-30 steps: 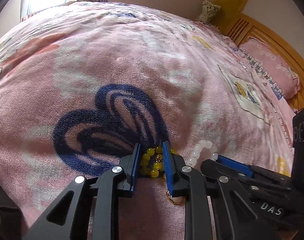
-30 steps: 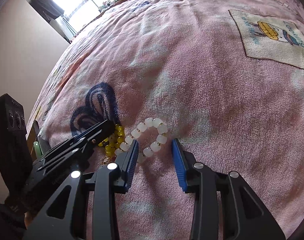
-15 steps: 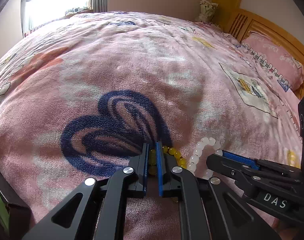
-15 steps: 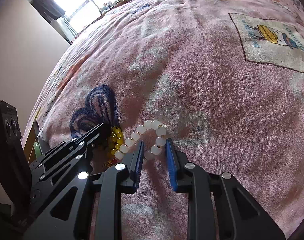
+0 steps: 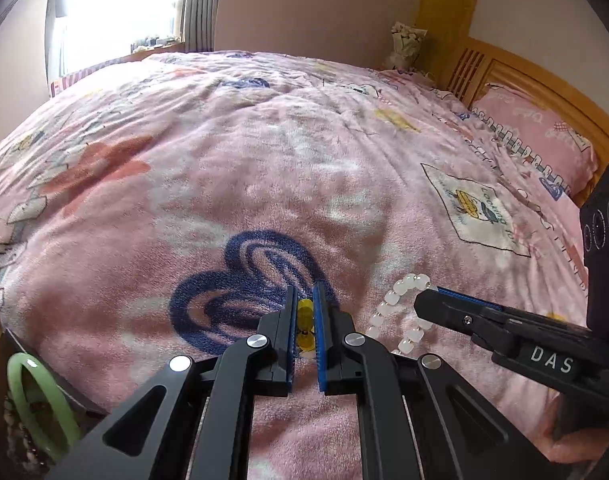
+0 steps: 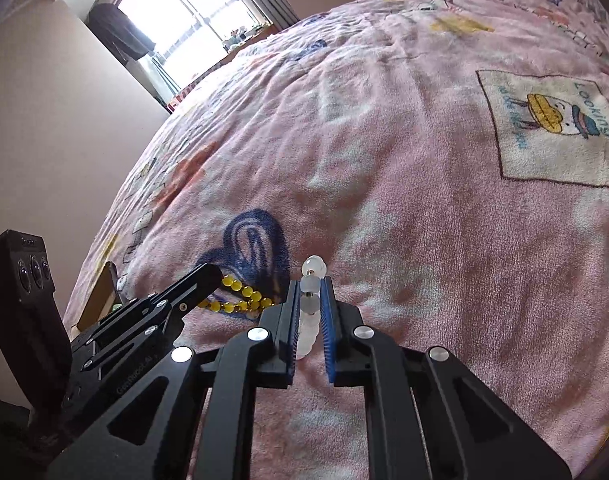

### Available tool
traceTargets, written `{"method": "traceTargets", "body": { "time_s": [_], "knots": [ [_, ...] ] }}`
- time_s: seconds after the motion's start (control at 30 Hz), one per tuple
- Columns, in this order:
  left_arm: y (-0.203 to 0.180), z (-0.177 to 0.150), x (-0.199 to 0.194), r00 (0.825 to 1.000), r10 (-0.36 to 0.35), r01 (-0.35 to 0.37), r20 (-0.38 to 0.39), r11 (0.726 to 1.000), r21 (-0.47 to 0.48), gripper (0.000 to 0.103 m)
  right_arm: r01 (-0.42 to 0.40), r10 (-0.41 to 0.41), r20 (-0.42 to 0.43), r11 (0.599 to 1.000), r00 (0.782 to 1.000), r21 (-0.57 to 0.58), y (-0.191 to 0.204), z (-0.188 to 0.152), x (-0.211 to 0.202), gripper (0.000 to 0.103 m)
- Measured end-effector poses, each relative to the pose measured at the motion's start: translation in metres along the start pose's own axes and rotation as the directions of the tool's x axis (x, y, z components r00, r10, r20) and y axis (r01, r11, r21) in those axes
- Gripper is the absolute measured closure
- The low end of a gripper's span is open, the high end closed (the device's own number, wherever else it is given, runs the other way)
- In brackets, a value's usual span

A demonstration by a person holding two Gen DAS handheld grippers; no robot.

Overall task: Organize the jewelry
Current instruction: 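Carry yellow bracelet in left tool over box while right tool carries white bracelet there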

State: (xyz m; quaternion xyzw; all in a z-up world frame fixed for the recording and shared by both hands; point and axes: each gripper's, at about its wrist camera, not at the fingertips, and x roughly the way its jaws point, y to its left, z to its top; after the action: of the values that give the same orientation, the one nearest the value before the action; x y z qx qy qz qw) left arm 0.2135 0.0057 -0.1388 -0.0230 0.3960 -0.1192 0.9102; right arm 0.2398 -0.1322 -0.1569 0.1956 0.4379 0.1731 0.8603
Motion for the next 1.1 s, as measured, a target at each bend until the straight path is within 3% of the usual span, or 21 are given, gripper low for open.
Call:
{"method": "traceTargets", "body": {
  "time_s": [0.3,0.6,0.87,1.1],
  "knots": [
    [0.015,0.012,-0.065,0.993,0.032,-0.033,0.109,0.999,0.000,0.094,-0.034,0.036,0.065,0.999,0.997,-0.027,0.020,0.010,-0.029,0.092],
    [0.030,0.016,-0.141,0.967,0.131,-0.129,0.220,0.991,-0.023,0.094,-0.115,0.120,0.082,0.992,0.989,-0.058,0.056,0.015,-0.039,0.092],
    [0.064,0.005,-0.189,0.927,0.245,-0.222,0.284,0.969,-0.110,0.094,-0.193,0.205,0.072,0.970,0.976,-0.148,0.126,0.008,-0.044,0.092],
    [0.094,-0.005,-0.209,0.917,0.282,-0.237,0.284,0.954,-0.182,0.094,-0.256,0.275,0.052,0.939,0.960,-0.229,0.194,-0.005,-0.046,0.092]
  ]
}}
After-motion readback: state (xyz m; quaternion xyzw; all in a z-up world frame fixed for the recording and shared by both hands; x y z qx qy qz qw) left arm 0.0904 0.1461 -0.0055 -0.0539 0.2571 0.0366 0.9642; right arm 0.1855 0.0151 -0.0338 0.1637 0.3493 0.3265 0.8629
